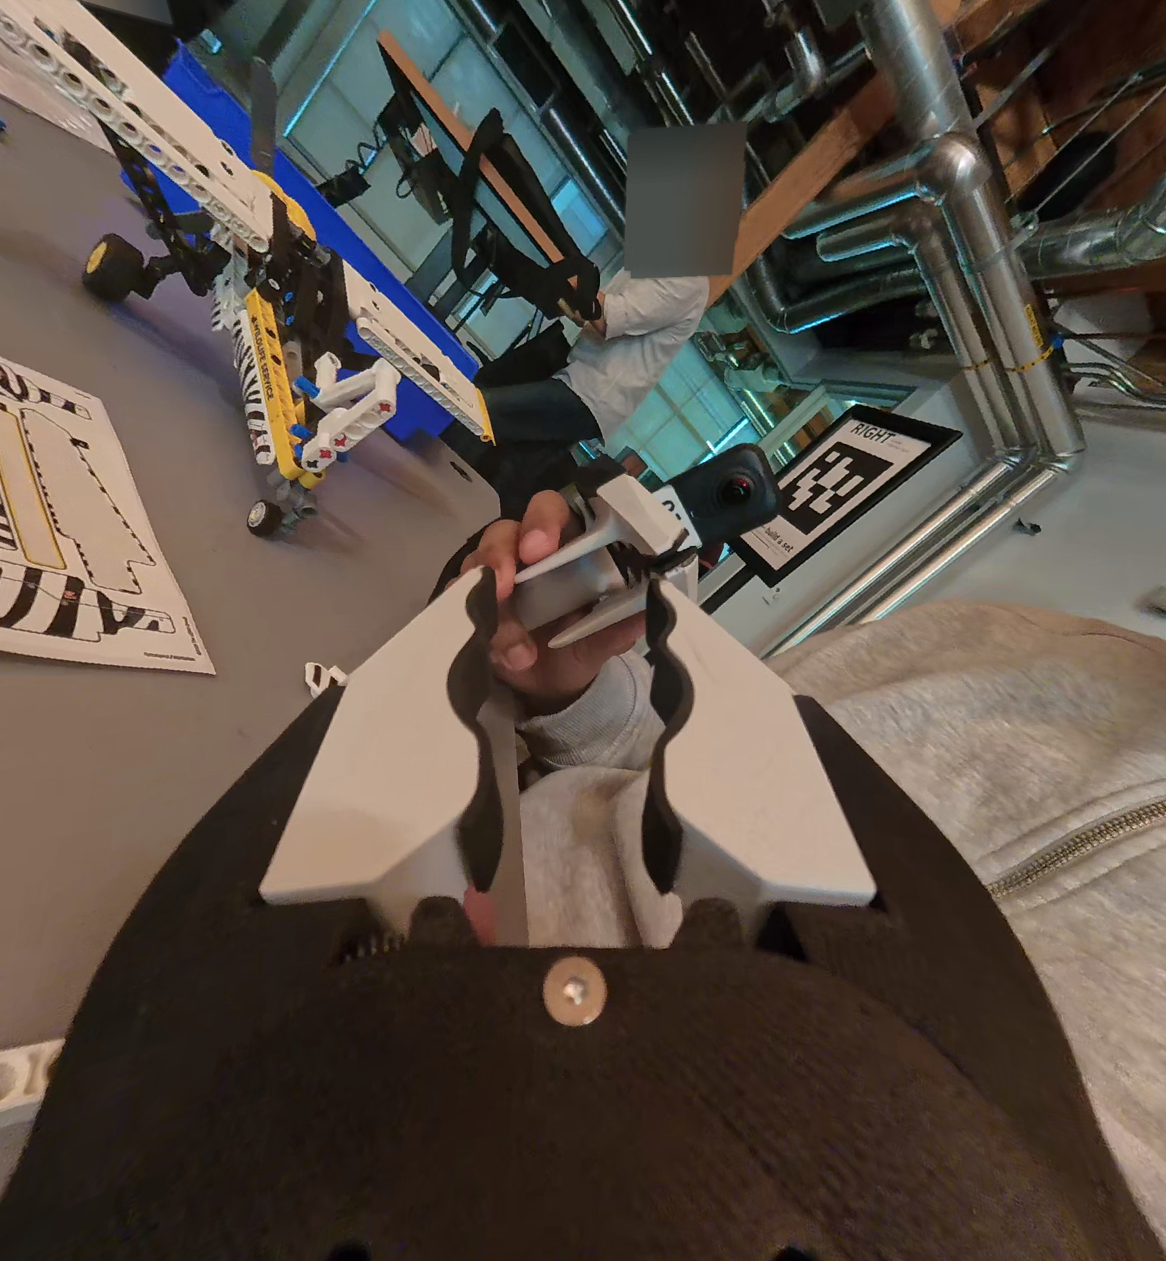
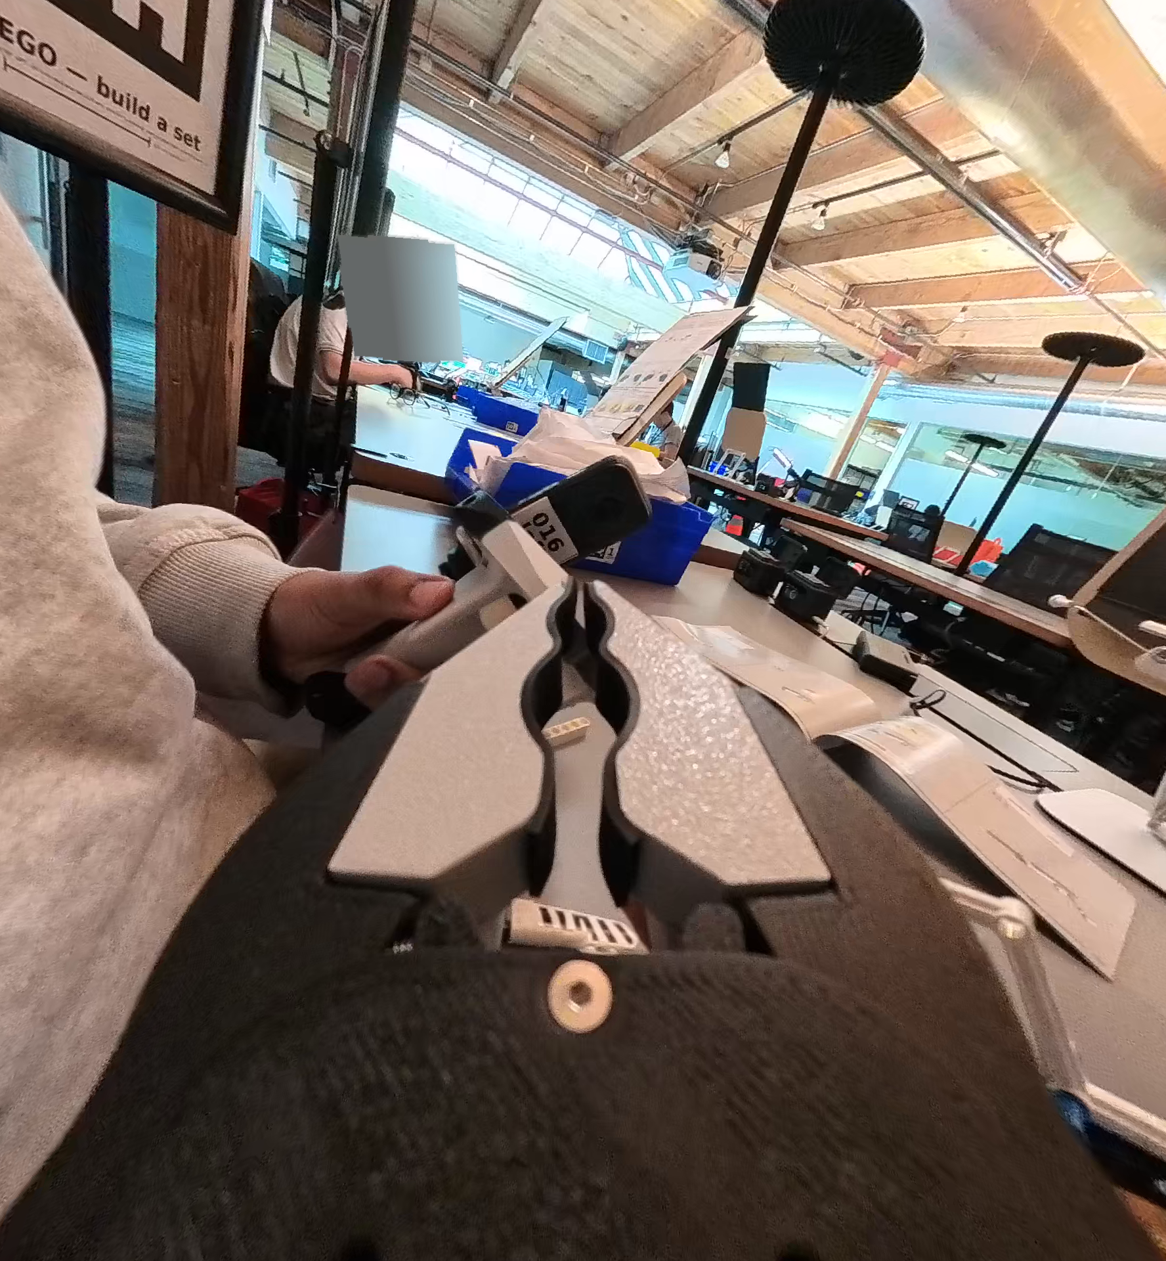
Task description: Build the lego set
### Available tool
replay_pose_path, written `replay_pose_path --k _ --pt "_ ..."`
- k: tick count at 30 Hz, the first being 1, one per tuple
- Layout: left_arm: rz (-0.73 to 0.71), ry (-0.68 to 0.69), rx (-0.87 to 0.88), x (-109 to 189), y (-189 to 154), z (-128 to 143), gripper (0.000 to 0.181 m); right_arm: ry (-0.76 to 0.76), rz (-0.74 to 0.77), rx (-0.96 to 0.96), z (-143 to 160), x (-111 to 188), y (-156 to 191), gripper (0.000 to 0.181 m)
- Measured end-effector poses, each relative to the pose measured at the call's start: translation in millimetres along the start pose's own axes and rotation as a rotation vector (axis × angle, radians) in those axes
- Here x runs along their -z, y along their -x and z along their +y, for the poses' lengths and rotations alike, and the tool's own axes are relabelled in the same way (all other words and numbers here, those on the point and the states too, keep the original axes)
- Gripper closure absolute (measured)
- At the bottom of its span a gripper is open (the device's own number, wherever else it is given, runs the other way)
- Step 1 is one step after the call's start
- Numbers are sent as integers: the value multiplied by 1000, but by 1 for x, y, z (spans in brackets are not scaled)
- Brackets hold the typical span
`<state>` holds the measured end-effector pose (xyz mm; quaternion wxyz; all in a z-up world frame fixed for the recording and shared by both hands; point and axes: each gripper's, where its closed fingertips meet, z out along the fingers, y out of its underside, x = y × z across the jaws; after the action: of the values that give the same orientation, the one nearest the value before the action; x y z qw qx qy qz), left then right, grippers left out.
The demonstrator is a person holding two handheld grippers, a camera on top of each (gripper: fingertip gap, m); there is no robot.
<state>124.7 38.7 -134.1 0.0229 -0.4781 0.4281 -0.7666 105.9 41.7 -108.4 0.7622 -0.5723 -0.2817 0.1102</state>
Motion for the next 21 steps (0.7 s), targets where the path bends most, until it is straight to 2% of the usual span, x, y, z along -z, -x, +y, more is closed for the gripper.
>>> replay_pose_path --k 3,8,13,15,18,21 --pt "4 16 -7 -2 -2 3 132 -13 20 9 -2 2 -2 181" --pt "-7 4 -21 -2 -3 3 131 -43 57 6 -7 7 -5 181" --pt "17 -17 3 -1 -2 -3 131 -77 81 -97 -9 12 -19 178" --pt "69 -32 -124 -1 -19 -8 132 -101 153 -180 -9 17 -37 172" --pt "-50 -72 -436 -5 -24 -11 120 -139 221 -255 -9 24 -55 170" --pt "-176 -101 -677 -6 -25 -15 134 -122 231 -256 -6 21 -59 171"
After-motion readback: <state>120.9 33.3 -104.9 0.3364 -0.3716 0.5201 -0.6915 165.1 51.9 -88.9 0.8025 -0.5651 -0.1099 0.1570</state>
